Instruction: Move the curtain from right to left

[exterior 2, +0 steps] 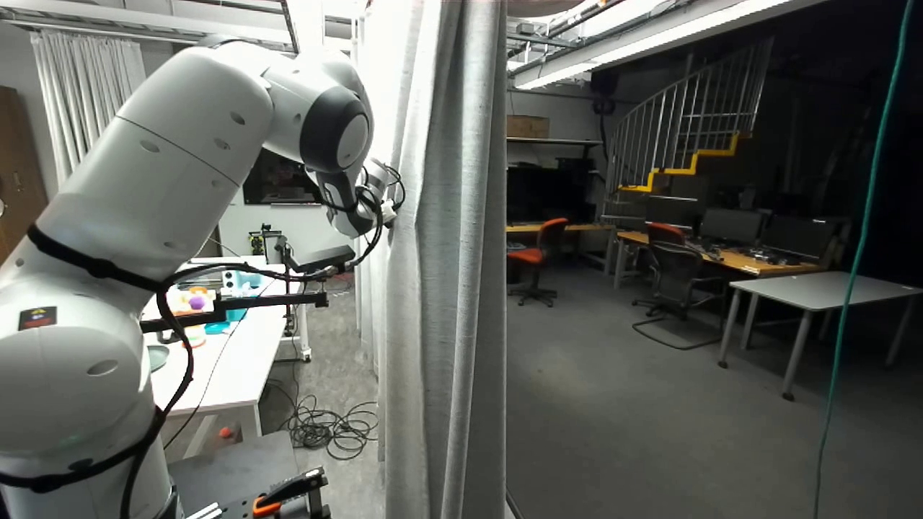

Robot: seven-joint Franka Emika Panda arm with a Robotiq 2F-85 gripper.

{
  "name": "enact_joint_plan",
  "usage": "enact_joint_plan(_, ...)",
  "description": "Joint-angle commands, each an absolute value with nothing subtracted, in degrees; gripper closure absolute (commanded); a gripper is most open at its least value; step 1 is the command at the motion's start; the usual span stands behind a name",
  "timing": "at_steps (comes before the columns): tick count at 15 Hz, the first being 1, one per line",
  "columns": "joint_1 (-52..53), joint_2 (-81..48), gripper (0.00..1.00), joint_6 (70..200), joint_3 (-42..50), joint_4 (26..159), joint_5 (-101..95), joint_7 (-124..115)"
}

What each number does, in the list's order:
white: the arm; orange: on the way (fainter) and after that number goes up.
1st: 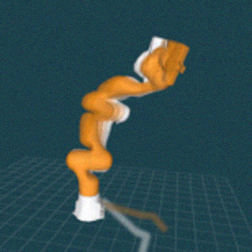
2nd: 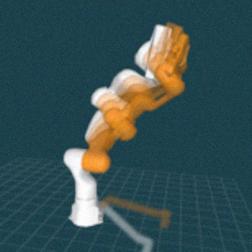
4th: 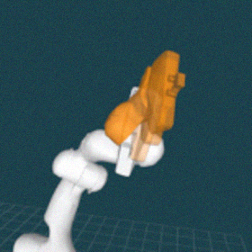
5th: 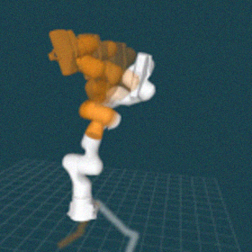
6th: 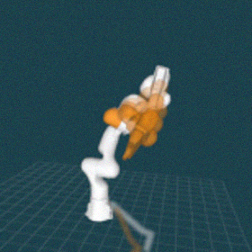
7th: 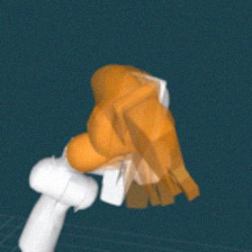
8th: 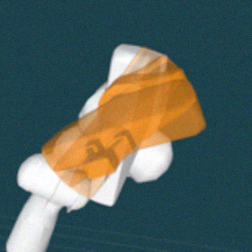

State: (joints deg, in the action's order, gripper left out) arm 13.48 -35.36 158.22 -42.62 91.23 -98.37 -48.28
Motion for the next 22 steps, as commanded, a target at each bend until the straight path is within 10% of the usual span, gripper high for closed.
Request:
enact_joint_plan(1, 16.4, -43.6, 1.0, 157.2, -42.2, 90.2, -94.8, -42.6)
enact_joint_plan(22, 17.9, -46.7, 1.0, 155.7, -42.3, 85.9, -91.4, -31.5)
